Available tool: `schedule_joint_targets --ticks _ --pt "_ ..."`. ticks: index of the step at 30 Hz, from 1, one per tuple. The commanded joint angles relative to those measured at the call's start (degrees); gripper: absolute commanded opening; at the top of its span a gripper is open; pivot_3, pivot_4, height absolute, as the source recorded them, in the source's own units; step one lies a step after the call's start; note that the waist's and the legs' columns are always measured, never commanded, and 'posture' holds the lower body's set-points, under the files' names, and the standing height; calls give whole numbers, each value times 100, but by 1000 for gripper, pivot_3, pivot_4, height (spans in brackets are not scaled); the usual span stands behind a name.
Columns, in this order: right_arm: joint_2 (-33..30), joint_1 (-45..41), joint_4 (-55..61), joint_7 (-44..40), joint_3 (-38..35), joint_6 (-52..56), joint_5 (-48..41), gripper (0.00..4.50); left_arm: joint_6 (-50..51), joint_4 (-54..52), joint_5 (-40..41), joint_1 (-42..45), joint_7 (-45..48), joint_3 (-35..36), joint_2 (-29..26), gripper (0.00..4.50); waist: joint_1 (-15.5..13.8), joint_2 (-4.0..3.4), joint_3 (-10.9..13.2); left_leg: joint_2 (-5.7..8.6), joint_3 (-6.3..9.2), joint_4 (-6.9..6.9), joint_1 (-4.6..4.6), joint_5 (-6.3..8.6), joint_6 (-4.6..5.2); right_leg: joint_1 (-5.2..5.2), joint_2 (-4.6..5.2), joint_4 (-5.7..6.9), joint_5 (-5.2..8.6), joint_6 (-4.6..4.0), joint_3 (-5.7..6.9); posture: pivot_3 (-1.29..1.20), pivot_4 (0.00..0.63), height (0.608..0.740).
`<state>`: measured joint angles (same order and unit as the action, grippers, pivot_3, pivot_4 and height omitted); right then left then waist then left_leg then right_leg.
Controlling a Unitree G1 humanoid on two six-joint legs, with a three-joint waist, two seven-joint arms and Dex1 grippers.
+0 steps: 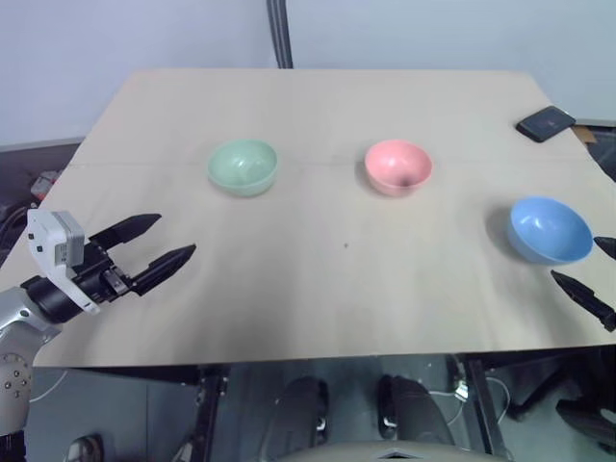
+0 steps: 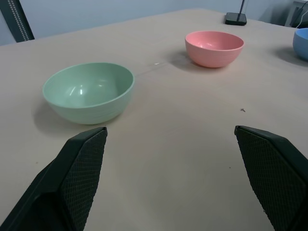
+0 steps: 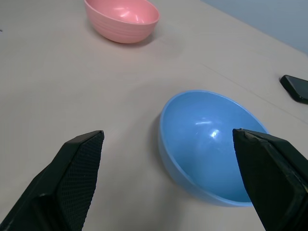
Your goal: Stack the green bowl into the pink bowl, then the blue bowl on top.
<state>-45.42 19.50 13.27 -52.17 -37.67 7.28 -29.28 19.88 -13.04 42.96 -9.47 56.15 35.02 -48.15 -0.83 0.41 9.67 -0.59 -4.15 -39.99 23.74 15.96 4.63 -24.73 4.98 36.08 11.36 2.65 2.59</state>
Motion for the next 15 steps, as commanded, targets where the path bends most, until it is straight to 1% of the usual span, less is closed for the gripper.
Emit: schedule_joint_targets --ticks 1,4,7,10,13,15 --pt "-92 -69 330 71 -144 137 -83 4475 83 -227 95 82 -25 81 -37 4500 0 0 0 0 0 0 0 0 0 0 0 0 0 0 0 0 150 739" --pt "-92 -258 551 219 107 334 -69 4475 176 -335 119 216 -138 -57 49 4500 0 0 0 0 0 0 -1 0 -1 0 0 0 0 0 -1 0 150 739" --pt "-101 -452 607 201 234 421 -69 4475 223 -394 111 233 -178 -73 122 4500 0 0 0 0 0 0 0 -1 0 0 0 0 -1 0 -2 0 150 739" --pt "-106 -772 691 170 548 511 -85 4475 274 -499 104 262 -313 -138 251 4500 6 0 0 0 -3 0 1 -3 3 -1 -2 -1 -1 0 -1 0 150 739" --pt "-104 -1273 794 148 1117 550 18 4475 365 -650 105 327 -535 -231 397 4500 8 0 0 0 -3 0 0 -4 4 0 -4 -1 -1 0 -1 0 150 739" --pt "-93 -1836 721 202 1724 502 335 4475 389 -748 -20 402 -808 -357 528 4500 22 0 0 0 -5 0 -3 -5 4 1 -4 0 -2 0 -3 0 150 739"
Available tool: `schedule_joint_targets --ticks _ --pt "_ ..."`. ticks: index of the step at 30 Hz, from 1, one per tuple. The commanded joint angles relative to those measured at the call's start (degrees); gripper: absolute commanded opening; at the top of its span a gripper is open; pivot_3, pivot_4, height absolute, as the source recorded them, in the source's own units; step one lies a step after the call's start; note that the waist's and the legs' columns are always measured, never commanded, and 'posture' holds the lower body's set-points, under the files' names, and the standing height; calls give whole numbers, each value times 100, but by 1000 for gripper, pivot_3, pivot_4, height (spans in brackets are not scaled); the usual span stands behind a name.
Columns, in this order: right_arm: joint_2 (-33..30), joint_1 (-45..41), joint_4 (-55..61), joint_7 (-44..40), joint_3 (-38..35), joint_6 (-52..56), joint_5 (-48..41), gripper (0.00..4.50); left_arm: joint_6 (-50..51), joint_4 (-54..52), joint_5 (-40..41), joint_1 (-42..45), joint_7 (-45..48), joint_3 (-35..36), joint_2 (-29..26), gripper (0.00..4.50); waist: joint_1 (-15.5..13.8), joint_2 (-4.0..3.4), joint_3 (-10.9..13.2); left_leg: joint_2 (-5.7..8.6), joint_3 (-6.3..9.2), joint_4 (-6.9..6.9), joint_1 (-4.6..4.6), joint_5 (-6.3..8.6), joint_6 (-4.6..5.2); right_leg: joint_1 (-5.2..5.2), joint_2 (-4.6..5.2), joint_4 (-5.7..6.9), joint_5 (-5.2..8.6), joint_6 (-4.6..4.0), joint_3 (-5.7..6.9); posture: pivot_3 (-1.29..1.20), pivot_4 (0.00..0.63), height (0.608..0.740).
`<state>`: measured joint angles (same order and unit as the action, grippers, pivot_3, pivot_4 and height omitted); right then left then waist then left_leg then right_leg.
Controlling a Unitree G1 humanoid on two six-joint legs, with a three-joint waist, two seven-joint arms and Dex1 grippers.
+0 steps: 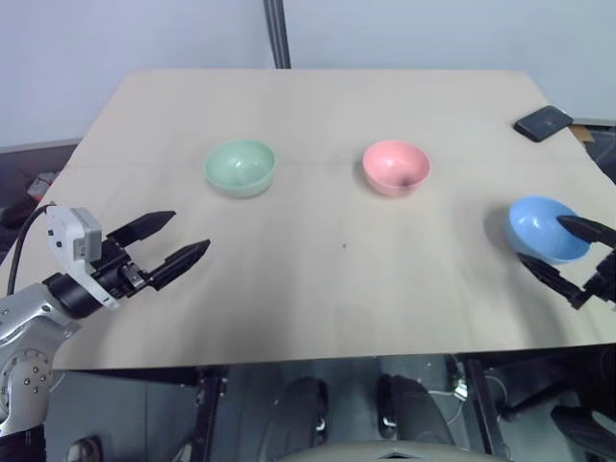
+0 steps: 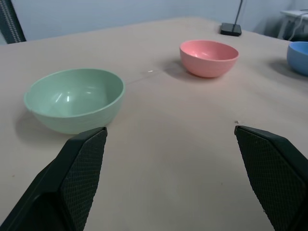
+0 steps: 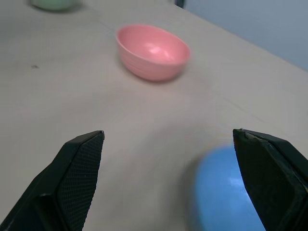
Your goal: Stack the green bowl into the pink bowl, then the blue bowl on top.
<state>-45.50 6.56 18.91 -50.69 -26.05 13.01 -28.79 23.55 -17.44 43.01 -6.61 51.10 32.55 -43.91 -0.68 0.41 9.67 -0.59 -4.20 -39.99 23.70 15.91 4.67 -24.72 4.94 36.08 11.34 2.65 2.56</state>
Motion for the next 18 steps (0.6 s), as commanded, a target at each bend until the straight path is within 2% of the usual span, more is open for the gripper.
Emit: schedule_joint_targets --ticks 1,5,8,12,15,17,18 --pt "-59 -903 46 83 911 -101 493 4475 24 -363 -104 151 -437 -182 163 4500 5 0 0 0 0 0 -2 0 0 1 0 1 0 0 0 0 150 739" --pt "266 -2790 -1184 -181 2548 -265 1515 4475 -117 -591 -130 167 -314 -463 284 4500 51 2 0 1 -3 -1 -2 -2 -1 -2 -14 5 -1 -1 1 0 150 739" --pt "730 -4108 -2620 -396 3469 -668 2258 4475 -158 -723 115 36 110 -498 261 4500 101 3 2 2 -5 -1 3 -3 -1 -6 -34 5 -2 -4 -1 0 150 739" --pt "1320 -5508 -4746 -428 4098 -1429 2989 4475 -133 -894 452 -85 289 -338 324 4500 123 2 7 3 -4 0 12 -3 -1 -9 -36 -6 -1 -4 2 0 150 739" --pt "1568 -6096 -5894 -389 4249 -1894 3285 4475 -158 -1024 538 -153 234 -282 387 4500 122 2 7 8 1 0 16 -3 -1 -5 -32 -13 -2 -4 6 0 150 739" --pt "1757 -6526 -6764 -128 4331 -2147 3548 3944 -201 -1201 564 -322 177 -264 502 4500 136 3 7 11 4 0 15 -3 -1 -2 -30 -15 -2 -3 8 0 150 739" --pt "1810 -6672 -7051 -78 4368 -2268 3650 3829 -215 -1278 571 -393 136 -253 555 4500 145 2 7 11 1 0 15 -3 -1 -3 -30 -16 -2 -3 6 0 150 739"
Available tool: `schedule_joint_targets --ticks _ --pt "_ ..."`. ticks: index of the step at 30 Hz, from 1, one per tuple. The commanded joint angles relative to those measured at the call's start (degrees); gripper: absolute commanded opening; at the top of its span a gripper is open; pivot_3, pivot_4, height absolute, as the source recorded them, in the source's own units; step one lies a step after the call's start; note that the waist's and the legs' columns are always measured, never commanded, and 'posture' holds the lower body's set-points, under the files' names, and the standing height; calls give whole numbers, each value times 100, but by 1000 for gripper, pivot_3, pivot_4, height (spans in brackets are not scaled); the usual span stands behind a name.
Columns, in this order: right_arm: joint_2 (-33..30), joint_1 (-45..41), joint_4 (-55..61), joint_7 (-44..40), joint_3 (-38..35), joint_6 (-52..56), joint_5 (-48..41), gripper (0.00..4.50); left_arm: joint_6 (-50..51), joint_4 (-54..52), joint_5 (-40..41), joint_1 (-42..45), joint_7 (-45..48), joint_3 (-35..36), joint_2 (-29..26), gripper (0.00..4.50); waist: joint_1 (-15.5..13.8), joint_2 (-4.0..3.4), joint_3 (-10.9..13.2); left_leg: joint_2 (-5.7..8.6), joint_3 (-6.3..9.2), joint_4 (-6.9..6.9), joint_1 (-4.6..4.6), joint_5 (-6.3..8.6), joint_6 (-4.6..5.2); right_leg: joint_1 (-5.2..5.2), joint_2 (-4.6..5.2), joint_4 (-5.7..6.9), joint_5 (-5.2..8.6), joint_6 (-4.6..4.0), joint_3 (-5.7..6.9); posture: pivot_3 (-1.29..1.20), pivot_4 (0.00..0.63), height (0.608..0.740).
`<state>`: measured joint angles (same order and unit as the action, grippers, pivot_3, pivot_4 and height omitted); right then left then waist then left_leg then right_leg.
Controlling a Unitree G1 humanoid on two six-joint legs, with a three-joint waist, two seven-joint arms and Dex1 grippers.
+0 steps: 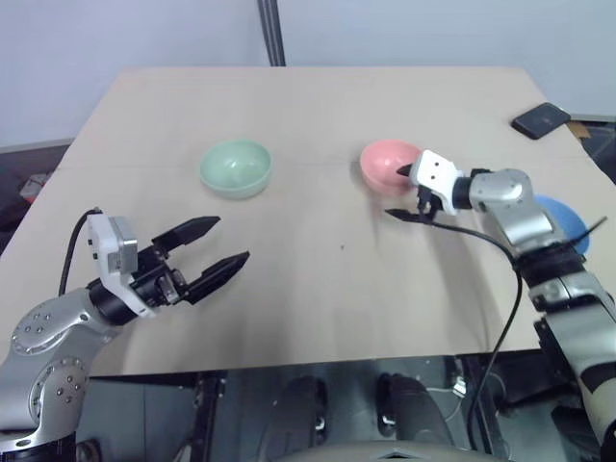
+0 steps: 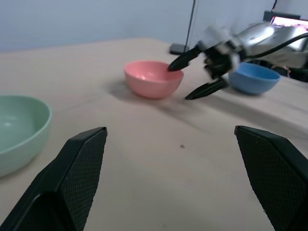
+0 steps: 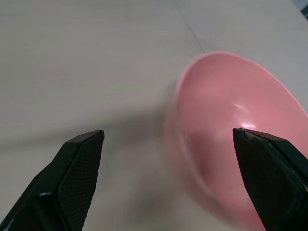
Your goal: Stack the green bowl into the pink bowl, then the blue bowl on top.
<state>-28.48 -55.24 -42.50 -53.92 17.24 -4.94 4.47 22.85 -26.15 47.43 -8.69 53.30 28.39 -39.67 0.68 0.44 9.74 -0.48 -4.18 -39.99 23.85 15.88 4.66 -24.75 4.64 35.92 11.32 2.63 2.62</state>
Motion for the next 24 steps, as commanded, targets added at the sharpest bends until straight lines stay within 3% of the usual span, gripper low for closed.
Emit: schedule_joint_targets --ticks 1,9,10,16,20,24 --pt "155 -600 -1122 269 50 -558 382 3442 -161 -463 119 -239 -118 173 171 4500 36 -3 2 0 0 1 0 0 0 0 0 1 0 0 0 0 150 739" --pt "408 -993 -1795 217 67 -1330 712 234 -242 -641 12 -432 -397 135 395 4500 53 -4 2 -8 0 3 -13 -9 -16 -2 -6 24 0 -2 -4 0 150 739" --pt "427 -1008 -1770 134 52 -1378 709 25 -241 -649 -13 -446 -433 110 411 4500 53 -4 2 -8 0 3 -13 -9 -16 -4 -6 26 0 -3 -5 0 150 739" --pt "392 -671 -547 -1119 -37 -1242 247 25 -134 -582 -236 -417 -884 -19 436 4500 50 -8 4 -8 1 4 -13 -9 -16 -6 -5 30 -1 -3 -6 0 150 739" --pt "-143 520 2371 -2174 311 747 -19 25 221 -401 -417 -115 -1527 -121 362 4500 -44 -8 3 -7 15 5 -10 -9 -17 -3 6 33 -1 -2 6 0 150 739" --pt "-541 1335 4214 -2400 605 2052 79 25 757 -315 -263 229 -1784 -248 180 4500 -36 -12 2 0 23 4 -4 -8 -17 -6 44 36 -4 2 19 0 150 739"
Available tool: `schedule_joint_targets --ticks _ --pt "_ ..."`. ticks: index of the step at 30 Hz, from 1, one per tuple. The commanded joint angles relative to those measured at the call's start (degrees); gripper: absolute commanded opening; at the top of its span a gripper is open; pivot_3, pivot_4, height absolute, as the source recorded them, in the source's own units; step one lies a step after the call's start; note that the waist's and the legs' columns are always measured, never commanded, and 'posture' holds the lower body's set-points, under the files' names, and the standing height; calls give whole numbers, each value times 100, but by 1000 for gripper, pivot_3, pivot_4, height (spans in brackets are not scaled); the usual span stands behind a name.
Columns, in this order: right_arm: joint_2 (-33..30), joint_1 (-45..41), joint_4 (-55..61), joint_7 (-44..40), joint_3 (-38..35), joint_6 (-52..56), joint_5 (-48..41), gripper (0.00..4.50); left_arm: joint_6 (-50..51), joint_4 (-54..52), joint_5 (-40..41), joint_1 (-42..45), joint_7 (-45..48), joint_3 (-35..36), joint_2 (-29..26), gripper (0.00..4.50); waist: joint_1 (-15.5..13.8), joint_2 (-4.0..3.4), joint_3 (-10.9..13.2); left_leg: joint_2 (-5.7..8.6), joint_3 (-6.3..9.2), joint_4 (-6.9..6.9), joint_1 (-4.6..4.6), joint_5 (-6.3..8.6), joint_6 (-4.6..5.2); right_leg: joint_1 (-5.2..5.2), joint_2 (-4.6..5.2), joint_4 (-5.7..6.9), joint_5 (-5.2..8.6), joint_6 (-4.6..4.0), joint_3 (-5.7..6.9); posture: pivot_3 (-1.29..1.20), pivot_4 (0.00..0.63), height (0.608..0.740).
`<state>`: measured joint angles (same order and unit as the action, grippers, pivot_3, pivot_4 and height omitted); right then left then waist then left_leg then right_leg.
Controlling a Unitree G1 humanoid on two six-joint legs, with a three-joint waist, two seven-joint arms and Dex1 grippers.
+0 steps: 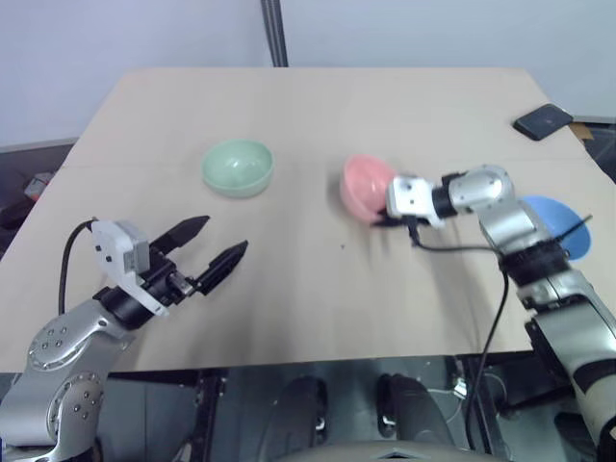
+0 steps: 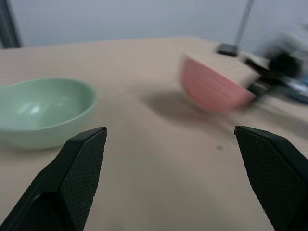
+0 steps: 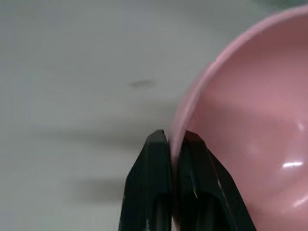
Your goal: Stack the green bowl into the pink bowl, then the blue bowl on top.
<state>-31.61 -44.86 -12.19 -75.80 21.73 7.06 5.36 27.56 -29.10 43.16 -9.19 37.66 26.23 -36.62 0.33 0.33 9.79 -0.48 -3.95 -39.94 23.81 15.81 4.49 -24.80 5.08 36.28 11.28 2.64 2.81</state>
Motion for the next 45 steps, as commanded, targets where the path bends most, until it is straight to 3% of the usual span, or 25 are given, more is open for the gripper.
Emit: schedule_joint_targets --ticks 1,4,6,8,9,10,12,15,18,22,29,31,35,38,45 --pt "-294 445 1431 -188 232 1030 51 25 339 27 128 425 -301 -74 -129 4500 6 4 -6 0 4 0 -5 1 -3 4 0 2 2 -3 4 0 150 739" --pt "-399 625 1726 -116 362 1259 173 25 441 103 77 654 -384 -147 -129 4500 43 8 -10 0 9 0 -10 5 -17 8 -2 4 3 -5 11 0 150 739" --pt "-375 657 1822 9 361 1417 211 792 425 180 -189 796 -478 -289 -169 4500 49 9 -10 0 3 -1 -17 1 -12 9 -7 8 3 -5 3 0 150 739" --pt "-297 680 1994 194 252 1657 139 1136 364 145 -834 884 -844 -553 -262 4500 27 8 -9 0 3 -1 -15 -3 -7 8 -10 9 4 -6 4 0 150 739" --pt "-240 685 2094 317 167 1774 88 1706 406 134 -1083 919 -982 -668 -338 4500 28 8 -8 2 4 -1 -10 -4 -6 6 -16 10 4 -6 7 0 150 739" --pt "-65 709 2322 577 -157 1989 -133 2206 590 160 -1293 1157 -1170 -851 -451 4500 27 8 -8 4 4 -1 -9 -4 -6 5 -19 9 4 -6 8 0 150 739" --pt "240 890 2835 946 -887 2246 -778 2522 1018 326 -1718 1813 -1325 -1348 -770 4500 -24 14 -3 7 4 -1 -7 -4 -5 5 -20 4 3 -5 6 0 150 739" --pt "500 1333 3407 1284 -1719 2350 -1563 2522 1324 768 -2456 2780 -1177 -2257 -1277 4500 -127 16 -3 12 31 -4 2 -7 -12 8 -30 12 -7 13 31 0 150 739" --pt "499 1676 3735 1720 -2118 2387 -1778 2522 1284 1297 -3037 3578 -971 -2945 -1483 4500 -146 16 -4 22 38 -3 1 -6 -10 19 -28 5 -8 16 37 0 150 739" --pt "363 2095 4027 2251 -2469 2291 -1815 2522 1303 2580 -4052 4920 -743 -4102 -1294 4500 -115 17 -1 26 30 -3 5 -6 -6 17 -31 -3 -8 20 33 0 150 739" --pt "287 2337 4279 2872 -2442 2290 -1833 2522 718 4306 -5029 5829 -321 -5011 -753 4500 -61 19 0 16 -3 -3 0 -8 -8 1 -62 5 -6 23 4 0 150 739" --pt "220 2458 4389 2972 -2494 2290 -1858 2543 573 4598 -5162 5957 -202 -5077 -624 3686 -69 24 3 9 -6 -3 2 -8 -7 -1 -62 4 -6 23 0 0 150 739" --pt "92 2622 4543 3138 -2607 2327 -1957 2543 378 4875 -5313 6052 -53 -5012 -462 1633 -103 35 10 5 -6 -3 4 -7 -5 -2 -60 3 -6 23 -6 0 150 739" --pt "-10 2720 4581 3217 -2663 2311 -2032 2543 190 4680 -5236 6007 209 -4879 -408 270 -118 38 12 5 -5 -5 4 -7 -4 -1 -58 3 -6 23 -8 0 150 739" --pt "-205 2870 4558 3300 -2826 2225 -2227 2543 -385 3129 -4511 5564 1242 -4328 -558 270 -111 46 16 3 -8 -6 6 -6 -2 -5 -54 4 -7 23 -15 0 150 739"
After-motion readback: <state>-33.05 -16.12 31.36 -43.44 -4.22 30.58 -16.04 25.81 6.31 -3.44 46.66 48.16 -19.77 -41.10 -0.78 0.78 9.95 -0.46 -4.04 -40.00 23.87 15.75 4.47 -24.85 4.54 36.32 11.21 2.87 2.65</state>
